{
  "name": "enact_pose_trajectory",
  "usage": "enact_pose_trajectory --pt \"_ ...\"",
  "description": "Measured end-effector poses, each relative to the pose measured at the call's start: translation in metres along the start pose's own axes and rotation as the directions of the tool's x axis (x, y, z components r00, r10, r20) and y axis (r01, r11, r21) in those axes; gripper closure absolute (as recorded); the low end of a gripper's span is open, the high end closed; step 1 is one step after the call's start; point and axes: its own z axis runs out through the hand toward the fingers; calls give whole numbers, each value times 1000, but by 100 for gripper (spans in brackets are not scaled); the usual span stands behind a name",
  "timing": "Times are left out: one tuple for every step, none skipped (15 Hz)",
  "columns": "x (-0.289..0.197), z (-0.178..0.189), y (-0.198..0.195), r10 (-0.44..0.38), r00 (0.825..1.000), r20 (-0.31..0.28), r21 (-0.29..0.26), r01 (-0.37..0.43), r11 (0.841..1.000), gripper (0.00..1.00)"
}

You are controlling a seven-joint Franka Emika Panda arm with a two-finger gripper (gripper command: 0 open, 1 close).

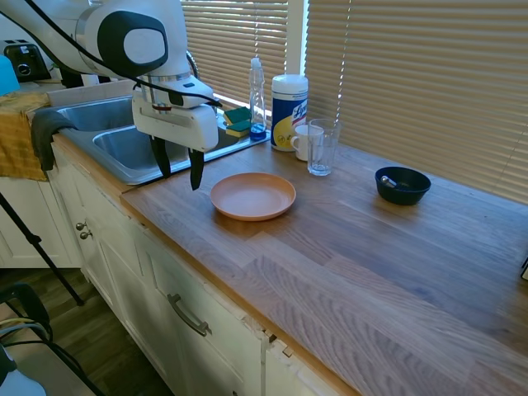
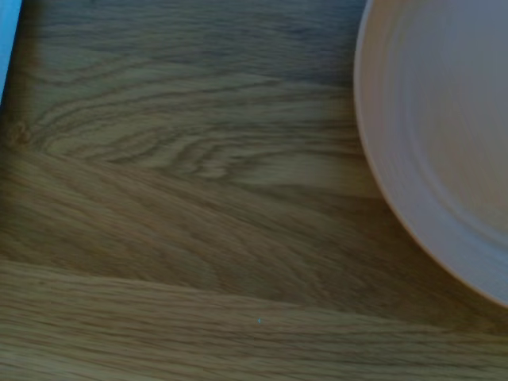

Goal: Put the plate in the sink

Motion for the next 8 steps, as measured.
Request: enact_pose_trajectory --pt "0 0 0 0 1000 0 -1 0 1000 0" --pt "0 0 0 0 1000 -1 -1 0 1000 0" --pt "1 -1 -1 2 1000 -3 2 -2 1000 0" --pt "4 -5 -1 7 1000 -7 8 -7 1000 0" --pt "10 -10 0 19 1000 -13 19 -19 1000 0" --pt "20 -16 2 39 999 -21 31 -39 999 0" --pt "31 -23 7 64 998 -28 44 -63 997 0" --pt "42 -27 14 91 995 -30 53 -89 995 0"
